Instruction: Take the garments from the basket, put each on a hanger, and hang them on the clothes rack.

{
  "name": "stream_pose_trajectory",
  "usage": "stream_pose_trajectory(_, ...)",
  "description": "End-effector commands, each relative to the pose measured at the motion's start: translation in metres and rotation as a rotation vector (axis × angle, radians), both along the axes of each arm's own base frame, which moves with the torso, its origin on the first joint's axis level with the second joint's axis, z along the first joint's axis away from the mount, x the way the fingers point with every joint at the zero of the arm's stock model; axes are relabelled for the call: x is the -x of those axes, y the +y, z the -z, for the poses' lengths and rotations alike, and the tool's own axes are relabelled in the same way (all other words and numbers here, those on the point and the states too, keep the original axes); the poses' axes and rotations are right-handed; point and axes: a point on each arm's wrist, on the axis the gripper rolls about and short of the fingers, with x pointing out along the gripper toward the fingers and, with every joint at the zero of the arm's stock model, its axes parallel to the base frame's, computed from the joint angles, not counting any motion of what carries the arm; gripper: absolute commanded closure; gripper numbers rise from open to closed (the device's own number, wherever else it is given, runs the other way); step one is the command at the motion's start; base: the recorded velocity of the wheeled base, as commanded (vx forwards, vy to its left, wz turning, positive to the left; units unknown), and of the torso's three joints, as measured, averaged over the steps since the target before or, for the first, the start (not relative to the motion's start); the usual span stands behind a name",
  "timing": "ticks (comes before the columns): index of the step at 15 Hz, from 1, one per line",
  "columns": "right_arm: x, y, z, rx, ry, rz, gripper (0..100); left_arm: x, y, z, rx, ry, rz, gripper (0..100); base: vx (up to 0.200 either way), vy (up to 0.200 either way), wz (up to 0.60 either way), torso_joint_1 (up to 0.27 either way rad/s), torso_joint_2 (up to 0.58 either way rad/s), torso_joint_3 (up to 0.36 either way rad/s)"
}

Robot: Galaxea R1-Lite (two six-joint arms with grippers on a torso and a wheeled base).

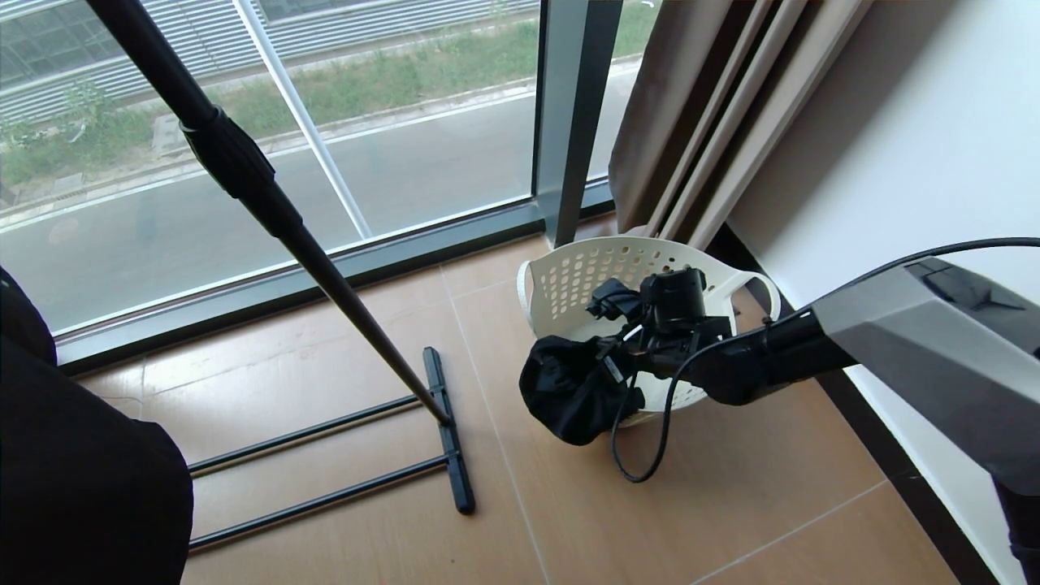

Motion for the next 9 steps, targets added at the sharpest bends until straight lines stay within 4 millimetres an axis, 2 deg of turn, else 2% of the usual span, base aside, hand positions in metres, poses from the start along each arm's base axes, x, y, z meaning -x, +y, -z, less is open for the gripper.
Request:
stream_pose_trajectory(1, 0.051, 0.003, -0.061, -0.047, -0.104, -0.057, 100, 0.0, 0.0, 0.0, 0.001, 0.001, -0.002, 0, 0.0, 0.0, 0.0, 0.0, 0.0, 0.0)
stream_pose_trajectory(2, 0.08, 0.003, -0.083, -0.065, -0.141, -0.088, 100, 0.0, 0.0, 0.0, 0.001, -0.001, -0.002, 0, 0.0, 0.0, 0.0, 0.0, 0.0, 0.0)
stream_pose_trajectory(4, 0.125, 0.004, -0.115, -0.091, -0.202, -0.135, 100, 0.0, 0.0, 0.0, 0.001, -0.001, -0.002, 0, 0.0, 0.0, 0.0, 0.0, 0.0, 0.0)
stream_pose_trajectory(8, 0.211, -0.008, -0.146, -0.129, -0.275, -0.219, 100, 0.0, 0.0, 0.0, 0.0, 0.001, 0.003, 0, 0.0, 0.0, 0.0, 0.0, 0.0, 0.0)
stream_pose_trajectory(9, 0.223, -0.011, -0.147, -0.135, -0.277, -0.238, 100, 0.0, 0.0, 0.0, 0.0, 0.001, 0.003, 0, 0.0, 0.0, 0.0, 0.0, 0.0, 0.0)
